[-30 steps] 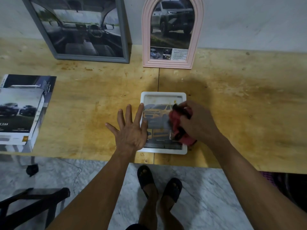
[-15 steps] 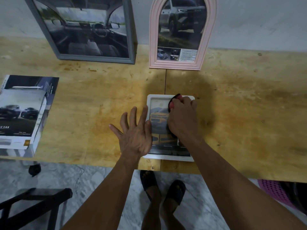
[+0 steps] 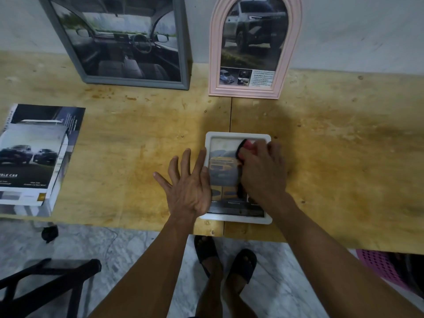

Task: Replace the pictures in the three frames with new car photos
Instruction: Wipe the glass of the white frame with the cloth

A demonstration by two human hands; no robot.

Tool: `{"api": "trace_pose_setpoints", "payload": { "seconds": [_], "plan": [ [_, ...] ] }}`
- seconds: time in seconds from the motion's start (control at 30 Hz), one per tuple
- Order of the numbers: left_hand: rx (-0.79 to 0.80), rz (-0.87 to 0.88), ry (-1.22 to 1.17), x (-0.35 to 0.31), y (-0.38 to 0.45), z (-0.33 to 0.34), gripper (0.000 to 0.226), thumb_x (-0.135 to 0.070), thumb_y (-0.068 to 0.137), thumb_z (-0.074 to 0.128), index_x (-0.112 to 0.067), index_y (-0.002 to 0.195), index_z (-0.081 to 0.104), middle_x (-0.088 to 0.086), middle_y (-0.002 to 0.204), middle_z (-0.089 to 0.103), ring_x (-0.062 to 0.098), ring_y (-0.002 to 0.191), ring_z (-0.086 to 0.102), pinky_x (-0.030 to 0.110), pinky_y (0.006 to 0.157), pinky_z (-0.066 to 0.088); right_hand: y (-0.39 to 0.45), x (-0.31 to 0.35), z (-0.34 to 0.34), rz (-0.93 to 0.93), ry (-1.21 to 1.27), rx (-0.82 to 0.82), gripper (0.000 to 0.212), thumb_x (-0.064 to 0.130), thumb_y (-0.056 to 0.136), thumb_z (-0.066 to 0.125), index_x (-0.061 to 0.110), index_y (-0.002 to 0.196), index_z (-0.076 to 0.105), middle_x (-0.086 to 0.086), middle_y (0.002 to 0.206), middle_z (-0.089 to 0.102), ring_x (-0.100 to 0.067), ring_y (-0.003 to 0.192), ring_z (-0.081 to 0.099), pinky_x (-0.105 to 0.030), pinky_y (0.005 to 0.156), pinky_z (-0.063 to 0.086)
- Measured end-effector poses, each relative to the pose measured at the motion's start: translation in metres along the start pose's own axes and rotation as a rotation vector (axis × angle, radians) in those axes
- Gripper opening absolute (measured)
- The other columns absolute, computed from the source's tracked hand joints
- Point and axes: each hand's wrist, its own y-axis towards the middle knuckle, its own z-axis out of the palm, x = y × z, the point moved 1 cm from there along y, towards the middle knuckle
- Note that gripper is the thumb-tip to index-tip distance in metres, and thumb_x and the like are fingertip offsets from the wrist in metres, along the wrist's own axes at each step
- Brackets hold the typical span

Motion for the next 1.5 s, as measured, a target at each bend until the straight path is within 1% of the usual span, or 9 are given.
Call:
{"api": "trace_pose_setpoints", "payload": {
  "seconds": [0.13, 0.33, 0.43, 0.67, 0.83, 1.0, 1.13, 1.37, 1.5],
  "plan": [
    [-0.002, -0.009, -0.002, 0.001, -0.001, 0.0, 0.048, -0.049, 0.106, 0.006, -0.052, 0.154, 0.001, -0.012, 0.166, 0.0, 0.023, 0.152, -0.009, 0.071, 0.111, -0.015, -0.007, -0.011, 0.002, 0.094, 0.039, 0.005, 0.033, 0.017, 0.083, 0.054, 0.02, 0.115, 0.062, -0.01, 0.136, 0.041, -0.037, 0.118, 0.032, -0.045, 0.092, 0.039],
    [0.001, -0.004, 0.006, 0.0, -0.001, 0.0, 0.048, -0.05, 0.105, 0.005, -0.053, 0.153, -0.001, -0.013, 0.166, 0.0, 0.023, 0.152, -0.009, 0.071, 0.111, -0.015, -0.023, 0.038, 0.008, -0.092, 0.033, 0.011, 0.05, 0.013, 0.075, 0.064, 0.005, 0.124, 0.059, -0.019, 0.127, 0.055, -0.034, 0.112, 0.033, -0.052, 0.1, 0.034],
    [-0.003, 0.001, 0.001, 0.003, -0.001, 0.0, 0.048, -0.052, 0.105, 0.007, -0.054, 0.153, 0.0, -0.012, 0.166, 0.001, 0.023, 0.152, -0.008, 0.072, 0.111, -0.012, -0.039, 0.055, 0.011, -0.239, 0.116, 0.119, 0.042, 0.013, 0.087, 0.046, 0.009, 0.127, 0.058, -0.013, 0.133, 0.051, -0.038, 0.12, 0.039, -0.05, 0.106, 0.032],
    [0.031, 0.002, 0.001, 0.001, 0.0, -0.001, 0.049, -0.054, 0.104, 0.005, -0.054, 0.153, -0.002, -0.012, 0.166, 0.0, 0.023, 0.151, -0.009, 0.071, 0.112, -0.012, -0.039, -0.006, 0.007, 0.012, -0.084, 0.022, 0.036, 0.013, 0.077, 0.06, 0.016, 0.113, 0.065, -0.012, 0.116, 0.056, -0.033, 0.103, 0.038, -0.043, 0.086, 0.037],
    [0.073, 0.028, 0.091, 0.009, 0.004, -0.004, 0.051, -0.06, 0.101, 0.002, -0.057, 0.151, -0.008, -0.012, 0.165, -0.001, 0.025, 0.15, -0.004, 0.071, 0.111, 0.001, -0.05, 0.017, 0.011, 0.047, -0.006, 0.033, 0.048, 0.025, 0.081, 0.029, 0.007, 0.112, 0.06, -0.017, 0.114, 0.056, -0.038, 0.104, 0.048, -0.048, 0.086, 0.028],
    [0.031, 0.043, 0.051, 0.01, 0.0, -0.002, 0.05, -0.059, 0.101, 0.001, -0.058, 0.15, -0.007, -0.011, 0.166, 0.001, 0.025, 0.15, -0.004, 0.071, 0.111, -0.001, -0.066, 0.054, 0.012, -0.117, 0.12, -0.039, 0.032, 0.01, 0.07, 0.062, 0.002, 0.099, 0.07, -0.021, 0.106, 0.062, -0.037, 0.096, 0.043, -0.054, 0.085, 0.05],
    [0.016, 0.043, 0.043, 0.009, -0.001, -0.001, 0.05, -0.059, 0.102, 0.002, -0.058, 0.151, -0.005, -0.01, 0.166, 0.002, 0.025, 0.151, -0.004, 0.071, 0.112, -0.002, -0.079, 0.052, 0.01, -0.225, 0.142, 0.044, 0.038, 0.012, 0.084, 0.04, 0.009, 0.109, 0.068, -0.011, 0.111, 0.059, -0.038, 0.098, 0.049, -0.049, 0.083, 0.05],
    [0.025, 0.014, 0.028, 0.006, -0.003, 0.0, 0.05, -0.058, 0.102, 0.002, -0.058, 0.151, -0.006, -0.011, 0.166, -0.001, 0.025, 0.151, -0.009, 0.068, 0.114, -0.008, -0.084, 0.006, -0.003, 0.051, 0.091, 0.174, 0.031, 0.013, 0.093, 0.045, 0.02, 0.12, 0.059, -0.005, 0.128, 0.045, -0.034, 0.115, 0.036, -0.042, 0.096, 0.04],
    [0.018, 0.017, 0.02, 0.006, -0.003, 0.0, 0.05, -0.058, 0.102, 0.003, -0.058, 0.151, -0.005, -0.011, 0.166, 0.0, 0.025, 0.152, -0.008, 0.069, 0.114, -0.008, -0.089, 0.038, -0.002, -0.131, 0.119, 0.2, 0.034, 0.013, 0.089, 0.05, 0.016, 0.122, 0.059, -0.009, 0.122, 0.053, -0.036, 0.116, 0.043, -0.047, 0.096, 0.042]
  ]
}}
